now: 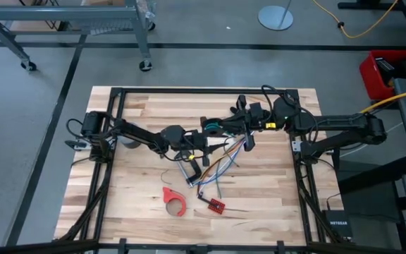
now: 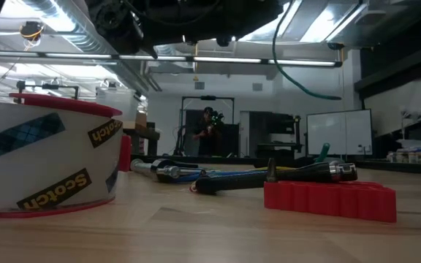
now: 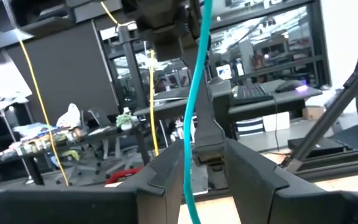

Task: Coil cords
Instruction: Coil the green wire around the spool

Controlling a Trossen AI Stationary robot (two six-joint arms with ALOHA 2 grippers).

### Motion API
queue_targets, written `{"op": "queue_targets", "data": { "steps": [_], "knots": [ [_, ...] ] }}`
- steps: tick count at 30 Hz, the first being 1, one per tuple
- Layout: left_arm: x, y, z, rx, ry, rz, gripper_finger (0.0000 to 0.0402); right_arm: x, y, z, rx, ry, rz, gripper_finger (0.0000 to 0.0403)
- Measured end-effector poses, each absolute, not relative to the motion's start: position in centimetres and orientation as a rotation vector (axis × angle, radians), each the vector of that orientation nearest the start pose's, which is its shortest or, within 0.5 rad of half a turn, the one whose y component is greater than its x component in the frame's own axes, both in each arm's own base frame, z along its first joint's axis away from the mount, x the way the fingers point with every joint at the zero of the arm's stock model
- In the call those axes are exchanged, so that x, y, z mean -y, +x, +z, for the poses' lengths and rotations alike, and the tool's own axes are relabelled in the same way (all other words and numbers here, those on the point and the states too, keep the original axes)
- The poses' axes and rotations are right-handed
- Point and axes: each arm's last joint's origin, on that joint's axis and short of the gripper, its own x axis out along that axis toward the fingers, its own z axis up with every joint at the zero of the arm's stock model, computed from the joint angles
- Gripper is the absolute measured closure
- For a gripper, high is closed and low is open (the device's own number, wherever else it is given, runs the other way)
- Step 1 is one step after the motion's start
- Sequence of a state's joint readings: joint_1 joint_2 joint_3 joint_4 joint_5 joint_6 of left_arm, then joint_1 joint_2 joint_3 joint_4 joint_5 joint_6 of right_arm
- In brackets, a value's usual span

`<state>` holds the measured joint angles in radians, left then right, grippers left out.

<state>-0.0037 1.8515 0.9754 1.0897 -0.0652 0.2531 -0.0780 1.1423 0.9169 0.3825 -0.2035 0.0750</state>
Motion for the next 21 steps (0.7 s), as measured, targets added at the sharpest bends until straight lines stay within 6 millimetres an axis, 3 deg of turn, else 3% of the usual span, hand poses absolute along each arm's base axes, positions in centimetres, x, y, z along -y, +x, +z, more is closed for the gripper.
{"op": "queue_targets", "data": {
  "steps": [12, 21],
  "knots": [
    [-1.01, 39.05, 22.76, 0.198, 0.232, 0.11, 0.0301, 1.43, 25.77, 36.54, 0.191, 0.046, 0.132, 0.0403],
    [-1.0, 39.06, 22.71, 0.193, 0.23, 0.108, 0.0388, 1.43, 25.77, 36.54, 0.191, 0.045, 0.132, 0.0402]
  ]
}}
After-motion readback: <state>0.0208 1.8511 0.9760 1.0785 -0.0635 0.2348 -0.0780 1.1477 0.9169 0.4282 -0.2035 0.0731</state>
